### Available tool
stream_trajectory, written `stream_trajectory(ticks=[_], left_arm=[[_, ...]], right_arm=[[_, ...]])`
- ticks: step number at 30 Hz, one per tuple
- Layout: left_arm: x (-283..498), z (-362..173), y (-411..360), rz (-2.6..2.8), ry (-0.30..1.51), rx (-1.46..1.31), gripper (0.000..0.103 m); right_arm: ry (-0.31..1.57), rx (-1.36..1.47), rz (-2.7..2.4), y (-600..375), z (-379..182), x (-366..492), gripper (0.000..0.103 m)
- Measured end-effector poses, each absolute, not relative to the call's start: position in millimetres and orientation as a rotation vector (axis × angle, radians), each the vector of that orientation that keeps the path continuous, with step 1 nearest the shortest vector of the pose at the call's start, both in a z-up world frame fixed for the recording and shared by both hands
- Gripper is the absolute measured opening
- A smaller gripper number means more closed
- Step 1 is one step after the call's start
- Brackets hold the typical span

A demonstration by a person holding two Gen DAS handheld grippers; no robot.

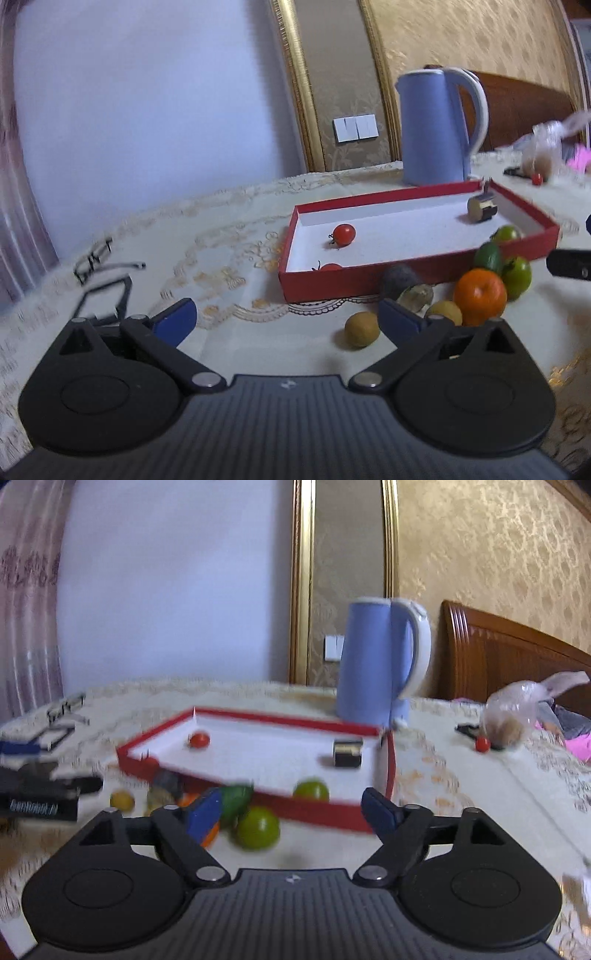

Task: Organize fruits
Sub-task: 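Lower the dark block into the red box and open the right gripper, then grasp the brown round fruit with the left gripper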

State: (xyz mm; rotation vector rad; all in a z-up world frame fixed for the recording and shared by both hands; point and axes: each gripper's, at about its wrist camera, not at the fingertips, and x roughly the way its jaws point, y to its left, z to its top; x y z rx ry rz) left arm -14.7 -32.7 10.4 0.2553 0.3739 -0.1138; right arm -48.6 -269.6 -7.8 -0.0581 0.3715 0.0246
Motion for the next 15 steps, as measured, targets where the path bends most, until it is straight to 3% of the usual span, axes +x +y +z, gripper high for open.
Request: stream_trajectory(ticks=[4, 10, 15], left_arm=[[-11, 7, -37, -0.182, 0.392, 0.269, 0.103], [4, 2, -43, -0.204, 0.445, 0.268, 0.103], [17, -2, -45, -0.224, 0.514, 0.257, 0.103]], right_arm=[[0.391, -0.059, 0.006, -269, -15, -45, 0.084], [0.384, -0.015, -0.006, -275, -19, -51, 0.103], [0.374, 0.010, -0.018, -280, -17, -53, 0.103]])
